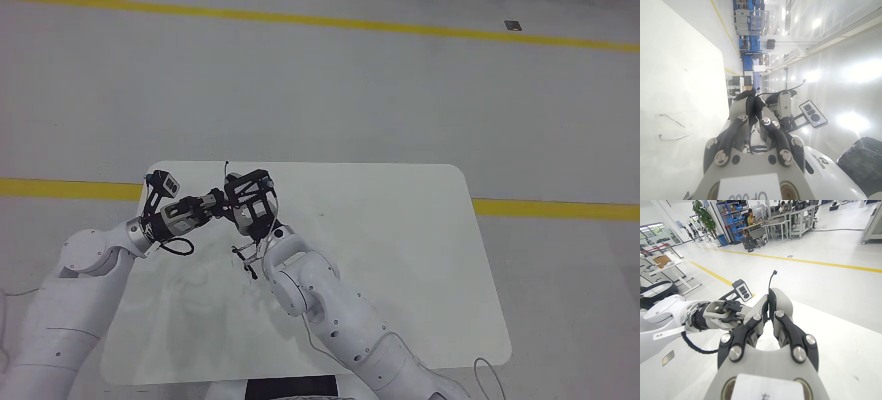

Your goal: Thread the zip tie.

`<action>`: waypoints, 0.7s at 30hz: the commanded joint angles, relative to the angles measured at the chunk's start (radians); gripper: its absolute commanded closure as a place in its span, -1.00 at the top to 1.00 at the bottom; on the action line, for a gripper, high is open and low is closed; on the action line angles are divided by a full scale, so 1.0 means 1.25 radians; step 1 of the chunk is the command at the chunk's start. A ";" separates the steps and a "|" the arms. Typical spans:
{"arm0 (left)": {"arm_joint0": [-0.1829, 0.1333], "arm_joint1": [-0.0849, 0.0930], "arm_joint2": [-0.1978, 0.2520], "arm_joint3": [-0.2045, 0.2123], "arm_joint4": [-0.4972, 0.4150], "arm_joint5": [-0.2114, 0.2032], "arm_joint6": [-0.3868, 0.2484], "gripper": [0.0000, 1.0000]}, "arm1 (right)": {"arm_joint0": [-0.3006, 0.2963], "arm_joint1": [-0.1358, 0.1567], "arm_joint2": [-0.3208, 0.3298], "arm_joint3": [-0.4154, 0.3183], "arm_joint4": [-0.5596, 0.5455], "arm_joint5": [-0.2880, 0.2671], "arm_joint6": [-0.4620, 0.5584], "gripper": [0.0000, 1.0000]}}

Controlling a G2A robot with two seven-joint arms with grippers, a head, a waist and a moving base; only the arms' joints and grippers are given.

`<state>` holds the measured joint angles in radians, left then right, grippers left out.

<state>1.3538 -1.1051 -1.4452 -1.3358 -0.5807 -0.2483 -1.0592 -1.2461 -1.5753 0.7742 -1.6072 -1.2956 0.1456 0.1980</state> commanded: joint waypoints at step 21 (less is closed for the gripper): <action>0.000 0.000 0.000 0.000 0.000 0.000 0.000 -1.00 | -0.013 -0.005 0.012 0.000 -0.010 -0.020 0.009 -1.00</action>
<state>1.3538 -1.1051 -1.4452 -1.3358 -0.5807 -0.2483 -1.0592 -1.2605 -1.5814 0.7884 -1.6075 -1.3079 0.1209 0.2086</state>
